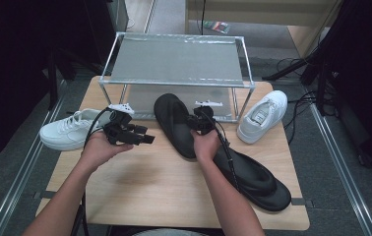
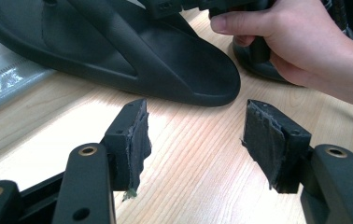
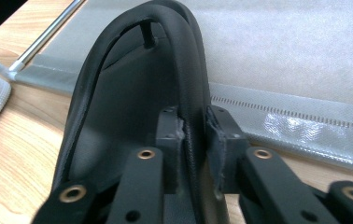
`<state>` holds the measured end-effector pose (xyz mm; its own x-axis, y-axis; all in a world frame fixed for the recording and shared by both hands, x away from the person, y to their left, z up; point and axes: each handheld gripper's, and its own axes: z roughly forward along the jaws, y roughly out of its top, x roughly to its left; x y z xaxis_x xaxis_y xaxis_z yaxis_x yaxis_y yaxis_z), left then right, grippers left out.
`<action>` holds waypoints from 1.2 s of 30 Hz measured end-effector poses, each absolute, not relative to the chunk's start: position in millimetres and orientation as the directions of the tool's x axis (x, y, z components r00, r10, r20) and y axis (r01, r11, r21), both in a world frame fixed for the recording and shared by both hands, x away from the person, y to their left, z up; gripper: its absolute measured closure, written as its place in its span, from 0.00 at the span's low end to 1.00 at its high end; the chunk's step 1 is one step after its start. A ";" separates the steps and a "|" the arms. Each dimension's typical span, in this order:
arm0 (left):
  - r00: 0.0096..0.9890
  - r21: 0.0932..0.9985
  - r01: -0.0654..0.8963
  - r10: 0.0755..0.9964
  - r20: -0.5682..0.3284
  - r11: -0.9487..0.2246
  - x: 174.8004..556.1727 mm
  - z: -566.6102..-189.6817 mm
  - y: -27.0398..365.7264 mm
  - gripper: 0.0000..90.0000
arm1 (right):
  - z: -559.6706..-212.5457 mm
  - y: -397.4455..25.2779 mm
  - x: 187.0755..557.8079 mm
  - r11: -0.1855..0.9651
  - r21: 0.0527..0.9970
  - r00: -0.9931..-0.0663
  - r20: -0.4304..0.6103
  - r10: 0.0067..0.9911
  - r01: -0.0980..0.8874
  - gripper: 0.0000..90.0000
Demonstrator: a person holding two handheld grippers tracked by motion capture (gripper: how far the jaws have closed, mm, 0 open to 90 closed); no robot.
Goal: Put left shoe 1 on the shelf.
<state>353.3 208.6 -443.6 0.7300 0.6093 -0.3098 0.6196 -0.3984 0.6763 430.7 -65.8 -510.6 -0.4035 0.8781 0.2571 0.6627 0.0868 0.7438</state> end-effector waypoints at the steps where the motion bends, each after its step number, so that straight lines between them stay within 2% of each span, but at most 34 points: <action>1: 0.730 0.676 0.620 0.609 -0.310 -0.398 353.3 -443.6 208.6 0.45 | -510.6 -65.8 430.7 0.087 0.744 -0.404 0.257 0.878 0.663 0.82; 4: 0.730 0.677 0.619 0.609 -0.310 -0.397 353.2 -443.7 208.9 0.45 | -506.0 -66.8 425.4 0.105 0.755 -0.427 0.244 0.871 0.647 0.79; 14: 0.726 0.673 0.627 0.607 -0.322 -0.392 355.4 -444.6 209.1 0.45 | -494.7 -77.2 403.2 0.161 0.761 -0.482 0.218 0.848 0.629 0.78; 21: 0.728 0.682 0.618 0.612 -0.310 -0.391 355.9 -443.5 210.2 0.55 | -486.4 -85.2 382.6 0.215 0.757 -0.561 0.232 0.795 0.617 0.78; 25: 0.734 0.689 0.613 0.601 -0.315 -0.387 359.8 -438.1 210.8 0.60 | -484.1 -90.0 366.6 0.235 0.754 -0.601 0.252 0.759 0.613 0.72; 26: 0.739 0.686 0.607 0.603 -0.302 -0.400 363.5 -434.9 209.2 0.61 | -483.2 -91.4 359.8 0.242 0.754 -0.616 0.259 0.744 0.610 0.66; 27: 0.739 0.686 0.607 0.603 -0.302 -0.400 363.5 -434.9 209.2 0.62 | -482.5 -92.0 356.5 0.249 0.752 -0.625 0.264 0.735 0.610 0.64; 31: 0.748 0.678 0.603 0.594 -0.296 -0.421 371.5 -429.0 204.6 0.63 | -481.5 -93.8 343.7 0.276 0.755 -0.665 0.269 0.697 0.594 0.58; 36: 0.772 0.684 0.573 0.577 -0.266 -0.452 377.9 -423.6 201.6 0.66 | -483.5 -99.8 330.3 0.304 0.767 -0.698 0.248 0.672 0.565 0.48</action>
